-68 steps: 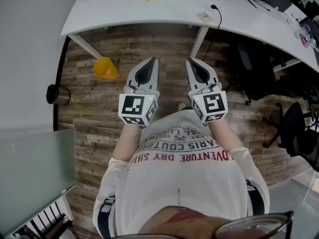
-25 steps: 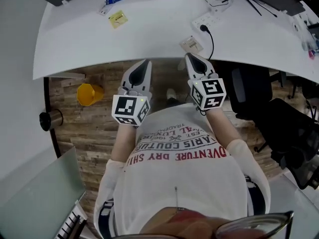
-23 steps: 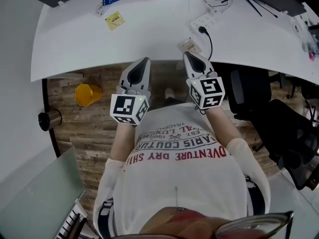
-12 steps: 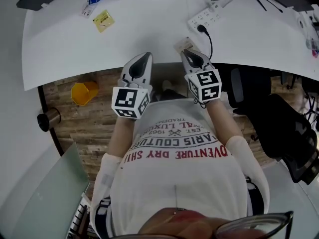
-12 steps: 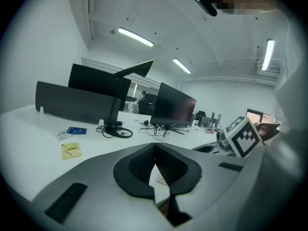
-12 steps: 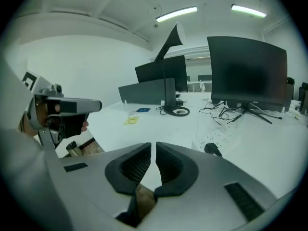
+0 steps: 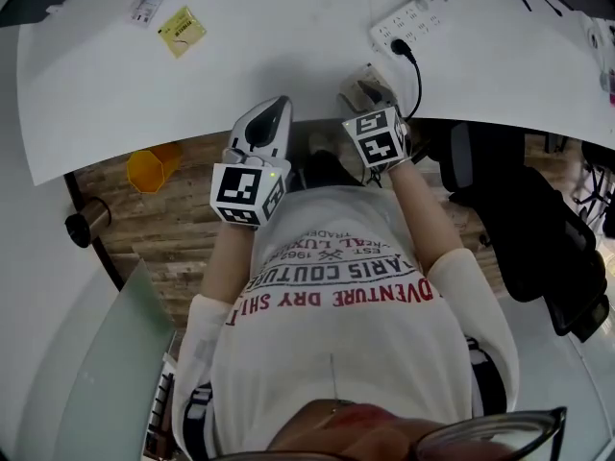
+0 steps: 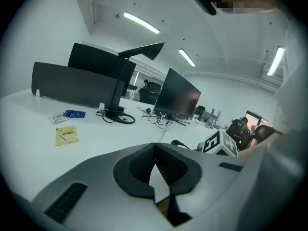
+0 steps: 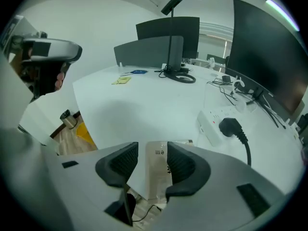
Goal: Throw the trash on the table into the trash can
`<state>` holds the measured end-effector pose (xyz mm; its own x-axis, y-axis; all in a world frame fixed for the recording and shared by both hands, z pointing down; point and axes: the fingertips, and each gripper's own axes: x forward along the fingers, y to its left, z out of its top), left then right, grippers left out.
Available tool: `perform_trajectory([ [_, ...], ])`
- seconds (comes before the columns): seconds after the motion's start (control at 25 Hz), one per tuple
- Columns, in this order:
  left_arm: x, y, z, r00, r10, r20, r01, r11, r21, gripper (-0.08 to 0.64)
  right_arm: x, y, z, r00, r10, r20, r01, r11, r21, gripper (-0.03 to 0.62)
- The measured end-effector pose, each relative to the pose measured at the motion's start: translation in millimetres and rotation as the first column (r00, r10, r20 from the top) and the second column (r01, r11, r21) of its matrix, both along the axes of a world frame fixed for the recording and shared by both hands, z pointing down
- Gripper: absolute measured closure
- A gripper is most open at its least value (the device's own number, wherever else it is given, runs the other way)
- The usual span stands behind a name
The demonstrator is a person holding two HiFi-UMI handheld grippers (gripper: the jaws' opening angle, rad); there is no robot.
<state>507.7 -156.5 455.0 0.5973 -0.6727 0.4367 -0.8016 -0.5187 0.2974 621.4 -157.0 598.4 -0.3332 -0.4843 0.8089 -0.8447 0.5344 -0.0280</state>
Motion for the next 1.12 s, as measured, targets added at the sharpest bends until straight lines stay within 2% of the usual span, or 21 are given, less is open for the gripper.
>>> perform_trajectory([
  [0.12,-0.2,-5.8,8.6,1.0,-0.006,-0.003,0.006,1.0,-0.013,0.537,-0.1,-6.7,9.7,1.0,0.003,-0.014,-0.003,1.0,-0.018,0.397],
  [0.24,-1.6,-10.2,12.2,1.0,-0.013,-0.016,0.012,0.999,-0.031,0.537,-0.8,-7.0,20.9,0.999,0.036,0.005,-0.036,0.995,-0.09,0.397],
  [0.32,-0.8,-12.8,11.3,0.999,-0.017,-0.035,0.016,0.999,-0.039,0.537,-1.1,-7.2,22.1,0.997,0.072,0.036,-0.067,0.99,-0.12,0.431],
  [0.48,0.5,-15.6,12.2,0.999,-0.028,-0.039,0.026,0.999,-0.042,0.537,-1.4,-7.1,21.4,0.995,0.086,0.048,-0.081,0.992,-0.099,0.441],
  [0.52,1.1,-15.8,12.9,0.999,-0.03,-0.038,0.028,0.999,-0.044,0.537,-2.7,-5.9,22.1,0.995,0.084,0.056,-0.078,0.992,-0.098,0.486],
  [0.68,5.9,-14.6,12.6,0.999,-0.025,-0.039,0.023,0.999,-0.044,0.537,-10.7,-4.0,22.1,0.994,0.069,0.087,-0.06,0.992,-0.108,0.558],
  [0.92,7.4,-9.9,11.1,0.999,-0.031,-0.023,0.031,0.999,-0.029,0.537,-13.3,-2.5,23.1,0.998,-0.016,0.055,0.022,0.994,-0.105,0.563],
  [1.12,-6.7,-5.3,-0.2,0.995,-0.098,-0.013,0.098,0.995,0.0,0.537,-23.4,-3.6,-3.0,0.992,-0.069,0.101,0.073,0.997,-0.034,0.566],
])
